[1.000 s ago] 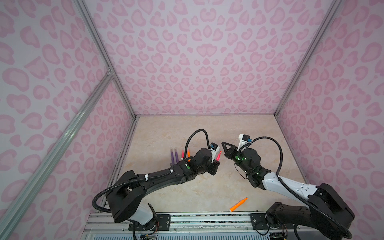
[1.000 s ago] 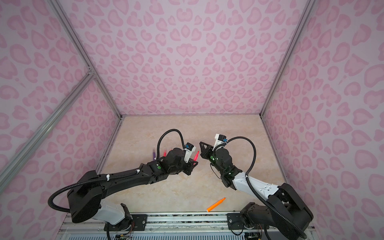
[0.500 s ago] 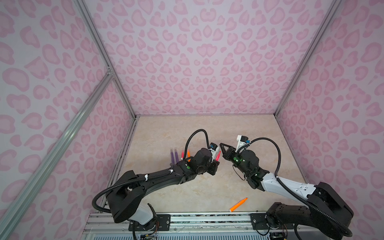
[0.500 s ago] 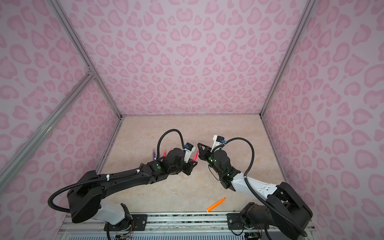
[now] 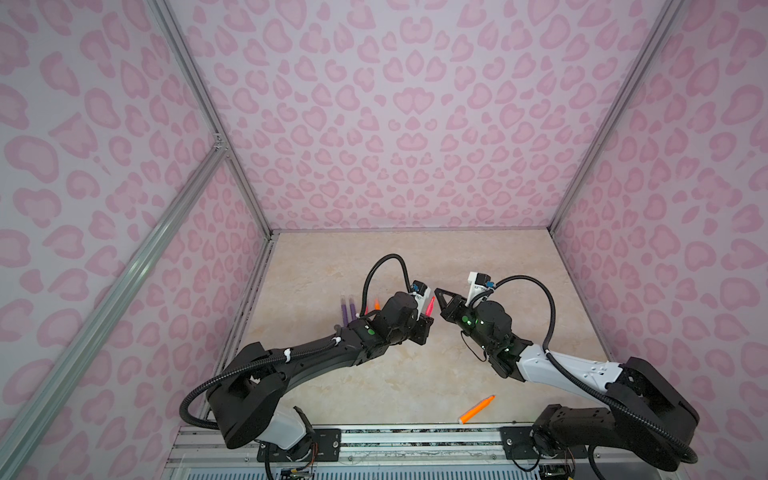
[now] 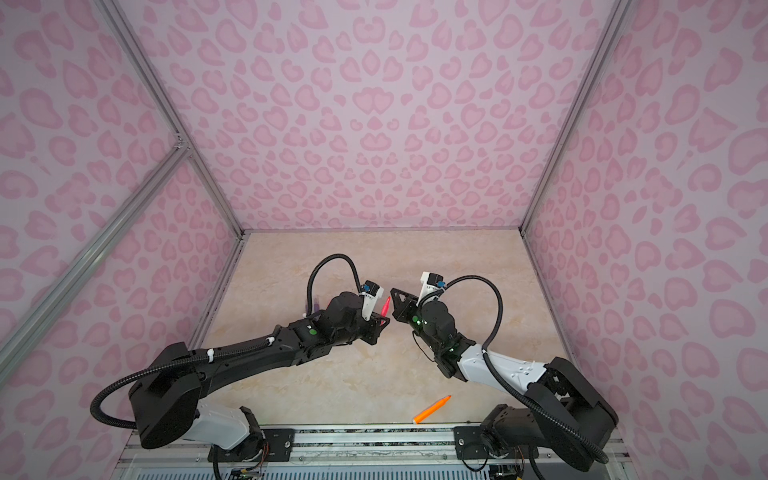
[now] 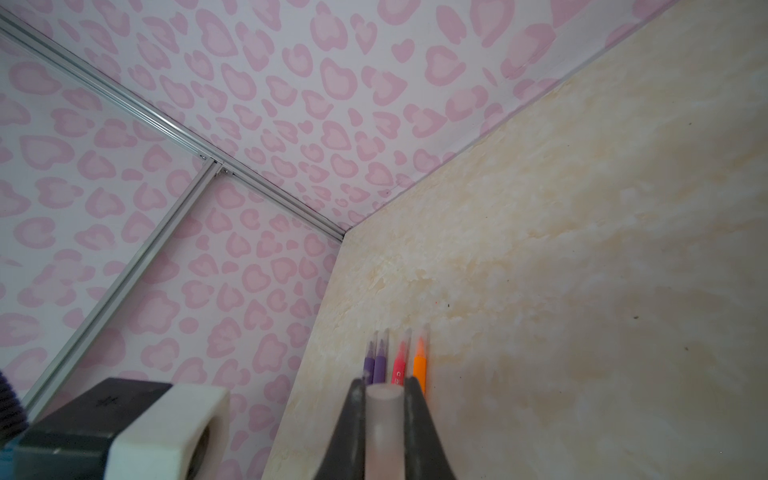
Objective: Insert the pens into the pen caps
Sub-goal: 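Lower the cap onto the pink highlighter tip with the right gripper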
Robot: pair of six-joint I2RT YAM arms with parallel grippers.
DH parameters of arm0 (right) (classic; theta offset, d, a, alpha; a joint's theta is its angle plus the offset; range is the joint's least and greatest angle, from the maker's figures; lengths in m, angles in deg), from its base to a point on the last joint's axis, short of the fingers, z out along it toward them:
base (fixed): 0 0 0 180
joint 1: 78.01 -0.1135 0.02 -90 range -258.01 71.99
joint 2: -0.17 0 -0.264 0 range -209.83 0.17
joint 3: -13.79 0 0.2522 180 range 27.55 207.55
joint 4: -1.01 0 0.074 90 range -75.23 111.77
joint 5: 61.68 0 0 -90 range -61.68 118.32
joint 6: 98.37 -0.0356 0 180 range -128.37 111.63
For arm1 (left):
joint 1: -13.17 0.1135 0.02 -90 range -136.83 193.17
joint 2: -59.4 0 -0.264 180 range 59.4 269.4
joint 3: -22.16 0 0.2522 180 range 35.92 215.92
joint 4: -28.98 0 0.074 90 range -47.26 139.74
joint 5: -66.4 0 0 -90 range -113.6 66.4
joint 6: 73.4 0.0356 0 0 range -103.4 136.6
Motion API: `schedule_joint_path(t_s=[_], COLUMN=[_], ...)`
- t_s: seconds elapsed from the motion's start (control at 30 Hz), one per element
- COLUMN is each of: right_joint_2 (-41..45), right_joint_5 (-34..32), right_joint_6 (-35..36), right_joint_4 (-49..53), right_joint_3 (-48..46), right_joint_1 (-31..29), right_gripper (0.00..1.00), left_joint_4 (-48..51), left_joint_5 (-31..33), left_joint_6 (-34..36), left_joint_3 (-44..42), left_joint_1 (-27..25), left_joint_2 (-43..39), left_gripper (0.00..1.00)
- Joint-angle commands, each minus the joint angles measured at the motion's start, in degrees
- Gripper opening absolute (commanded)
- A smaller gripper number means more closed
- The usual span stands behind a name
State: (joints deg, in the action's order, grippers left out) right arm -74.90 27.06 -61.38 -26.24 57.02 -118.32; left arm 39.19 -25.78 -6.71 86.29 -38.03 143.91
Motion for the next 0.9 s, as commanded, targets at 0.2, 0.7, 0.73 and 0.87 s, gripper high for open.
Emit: schedule_joint_path(t_s=[0.2,0.7,0.73,0.87], right_joint_2=[0.1,0.8,1.0,1.3], right_joint_5=[-2.6,-2.2,-2.0,-0.7], right_joint_6=[1.3,1.9,2.0,1.6], right_joint_4=[-0.8,0.1,0.0,-0.2], right_joint_3=[0.8,0.8,0.8,0.7], right_joint_1=[-0.1,1.4,1.4,1.3], right_gripper=[0.0,0.0,0.0,0.0], left_joint_4=[-4.4,-3.4,-3.1,-2.8], left_joint_5=[-5.2,-5.3,-5.1,-4.7], left_joint_6=[1.2,1.2,1.2,1.2], left_joint_3=[-0.9,0.6,0.8,0.8], left_joint_1=[-0.3,-1.0,-1.0,-1.0], left_joint_2=[-1.2,0.8,1.0,1.1], left_gripper=[0.03,0.03,0.03,0.03])
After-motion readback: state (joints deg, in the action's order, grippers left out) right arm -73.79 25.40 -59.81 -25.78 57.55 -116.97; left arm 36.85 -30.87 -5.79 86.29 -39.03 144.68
